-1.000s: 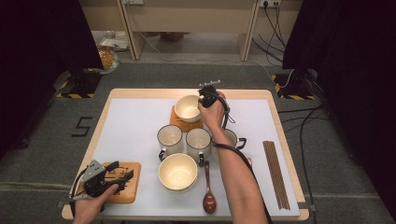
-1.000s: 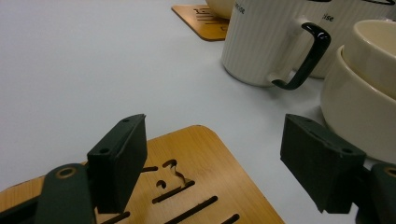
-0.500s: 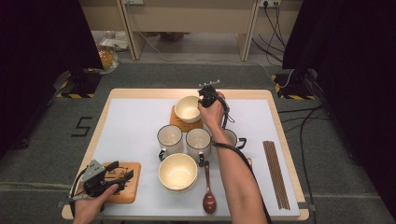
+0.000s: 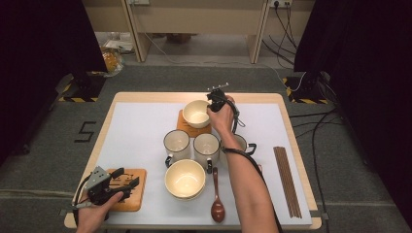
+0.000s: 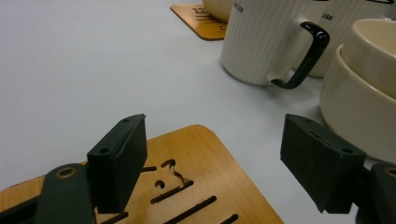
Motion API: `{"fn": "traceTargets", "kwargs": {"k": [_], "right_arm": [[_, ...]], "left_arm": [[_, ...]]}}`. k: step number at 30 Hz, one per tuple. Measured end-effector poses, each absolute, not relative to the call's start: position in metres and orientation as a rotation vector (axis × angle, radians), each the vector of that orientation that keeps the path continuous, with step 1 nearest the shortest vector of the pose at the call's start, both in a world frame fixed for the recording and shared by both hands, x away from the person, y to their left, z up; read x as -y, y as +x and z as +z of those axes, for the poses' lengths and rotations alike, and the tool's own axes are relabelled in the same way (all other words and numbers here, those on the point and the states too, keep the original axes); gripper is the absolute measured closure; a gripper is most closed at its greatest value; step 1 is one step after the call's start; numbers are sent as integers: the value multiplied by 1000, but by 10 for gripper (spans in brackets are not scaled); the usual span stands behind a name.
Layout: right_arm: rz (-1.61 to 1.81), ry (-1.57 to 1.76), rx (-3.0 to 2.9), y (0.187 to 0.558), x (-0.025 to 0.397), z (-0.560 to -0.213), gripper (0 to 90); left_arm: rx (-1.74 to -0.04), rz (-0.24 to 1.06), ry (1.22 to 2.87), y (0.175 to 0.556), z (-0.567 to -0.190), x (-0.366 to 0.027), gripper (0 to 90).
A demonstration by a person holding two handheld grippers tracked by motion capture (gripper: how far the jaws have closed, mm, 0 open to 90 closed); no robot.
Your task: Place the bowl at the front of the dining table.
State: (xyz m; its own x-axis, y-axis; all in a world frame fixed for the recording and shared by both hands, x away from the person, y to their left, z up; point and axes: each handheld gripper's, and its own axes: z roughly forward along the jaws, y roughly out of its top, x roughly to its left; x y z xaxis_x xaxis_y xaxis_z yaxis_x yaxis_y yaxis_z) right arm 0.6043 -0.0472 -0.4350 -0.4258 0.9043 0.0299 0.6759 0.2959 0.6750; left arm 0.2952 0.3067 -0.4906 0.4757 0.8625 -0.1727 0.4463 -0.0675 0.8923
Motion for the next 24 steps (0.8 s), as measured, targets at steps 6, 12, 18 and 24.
{"fn": "traceTargets", "kwargs": {"k": [6, 12, 18, 24], "right_arm": [[854, 1427, -2222, 606, 49, -438, 817], [830, 1428, -2227, 607, 50, -439, 812], [827, 1435, -2230, 608, 48, -437, 763], [843, 1443, -2226, 606, 48, -431, 659]], "left_arm": [[-1132, 507, 1697, 295, -491, -307, 226], [-1132, 507, 1700, 295, -491, -307, 225], [-1132, 507, 1700, 295, -491, -307, 226], [-1134, 507, 1699, 295, -491, -307, 225]]}}
